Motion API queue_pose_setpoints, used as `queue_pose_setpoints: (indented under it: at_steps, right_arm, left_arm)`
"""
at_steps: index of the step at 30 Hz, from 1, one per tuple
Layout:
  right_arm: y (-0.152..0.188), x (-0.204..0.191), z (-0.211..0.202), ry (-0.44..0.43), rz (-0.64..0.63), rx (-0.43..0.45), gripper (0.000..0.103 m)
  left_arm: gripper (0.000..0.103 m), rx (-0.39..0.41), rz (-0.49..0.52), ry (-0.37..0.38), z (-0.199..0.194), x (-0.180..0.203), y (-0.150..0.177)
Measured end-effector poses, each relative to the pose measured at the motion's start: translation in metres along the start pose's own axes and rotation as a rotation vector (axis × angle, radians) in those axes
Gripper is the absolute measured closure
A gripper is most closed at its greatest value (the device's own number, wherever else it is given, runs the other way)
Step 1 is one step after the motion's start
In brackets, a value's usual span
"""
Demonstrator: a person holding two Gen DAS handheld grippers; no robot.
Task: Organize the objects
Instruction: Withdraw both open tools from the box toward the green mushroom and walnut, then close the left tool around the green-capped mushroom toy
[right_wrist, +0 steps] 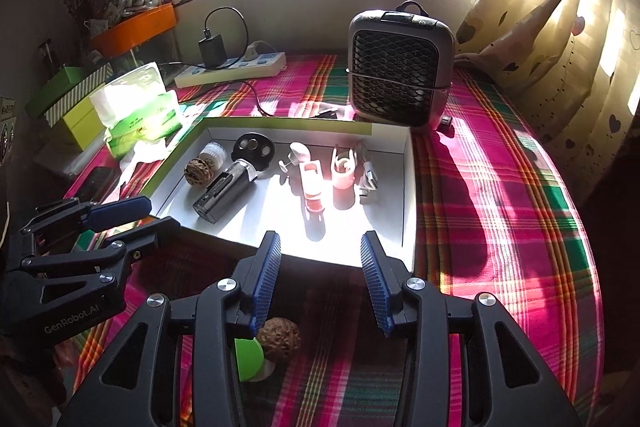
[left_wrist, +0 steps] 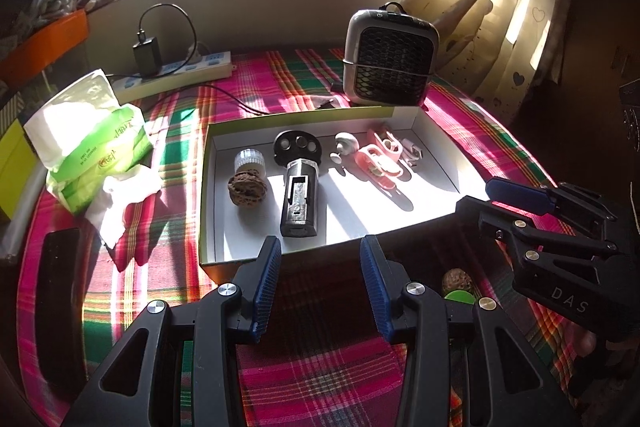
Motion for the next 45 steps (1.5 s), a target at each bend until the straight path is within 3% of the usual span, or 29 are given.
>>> queue_pose_setpoints:
  at_steps: [24,33,45]
  right_arm:
    - [0.042,0.028,-0.025,0.054,0.066,-0.001,0.060]
    - [0.048,0.033,-0.027,0.059,0.079,-0.006,0.060]
    - [0.052,0.034,-0.027,0.055,0.075,-0.017,0.060]
  left_arm:
    - [0.061,-0.061,0.050,0.239,-0.008,0.053,0.035]
    - [0.060,-0.100,0.089,0.249,0.003,0.072,0.041]
    - [0.060,-0.133,0.065,0.229,0.018,0.073,0.042]
Point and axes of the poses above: each gripper's, at about its wrist camera, not at the fingertips, and z roughly the way its jaws point, x to its right, y to its underside, the point moved 5 cm from there along z, roughly the way its jaws point, and after that the axes turned 2 degrees about -x, right-handed, at the moved point
